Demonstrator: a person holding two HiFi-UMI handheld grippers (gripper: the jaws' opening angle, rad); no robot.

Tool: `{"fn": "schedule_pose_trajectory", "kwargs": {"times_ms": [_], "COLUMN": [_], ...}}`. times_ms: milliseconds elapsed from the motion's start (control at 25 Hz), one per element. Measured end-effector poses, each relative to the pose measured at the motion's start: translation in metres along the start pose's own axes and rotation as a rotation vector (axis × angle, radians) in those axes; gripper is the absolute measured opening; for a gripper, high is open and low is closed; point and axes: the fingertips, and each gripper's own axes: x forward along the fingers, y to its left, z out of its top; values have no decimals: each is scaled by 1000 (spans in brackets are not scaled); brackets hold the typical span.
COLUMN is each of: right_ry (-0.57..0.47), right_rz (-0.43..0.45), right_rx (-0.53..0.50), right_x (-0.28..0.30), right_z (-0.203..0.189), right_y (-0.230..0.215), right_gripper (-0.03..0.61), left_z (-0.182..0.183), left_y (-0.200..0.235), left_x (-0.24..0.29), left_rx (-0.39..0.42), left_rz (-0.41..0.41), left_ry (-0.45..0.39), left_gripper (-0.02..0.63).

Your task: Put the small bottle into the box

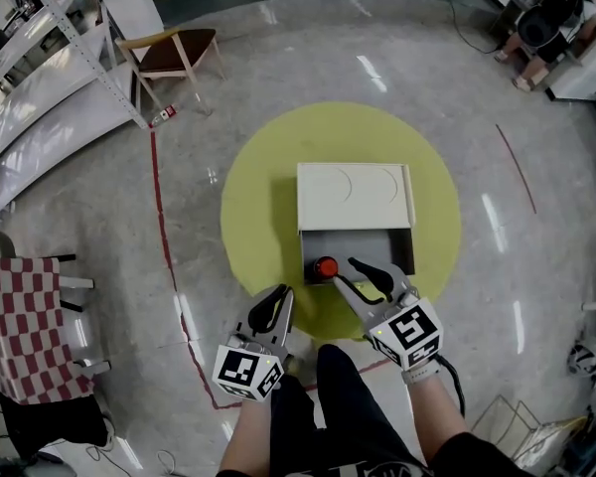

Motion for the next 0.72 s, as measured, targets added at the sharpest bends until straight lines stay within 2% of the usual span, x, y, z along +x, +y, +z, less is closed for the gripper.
{"fn": "schedule_pose_trajectory", "kwargs": {"times_ms": [560,720], "right_ry": [-96,-133], "right_rz": [-71,-85], "right_rx": [68,101], "right_x": [-42,-54], "right_z": [23,32], "right_y": [1,0], "right_gripper": [11,6], "left_z": [35,49], "left_y": [-19,-25], "left_x": [-4,-7], "left_rx": [46,64], "left_rz": [-26,-40], "left_ry": [-30,-44], "left_gripper": [35,34]}}
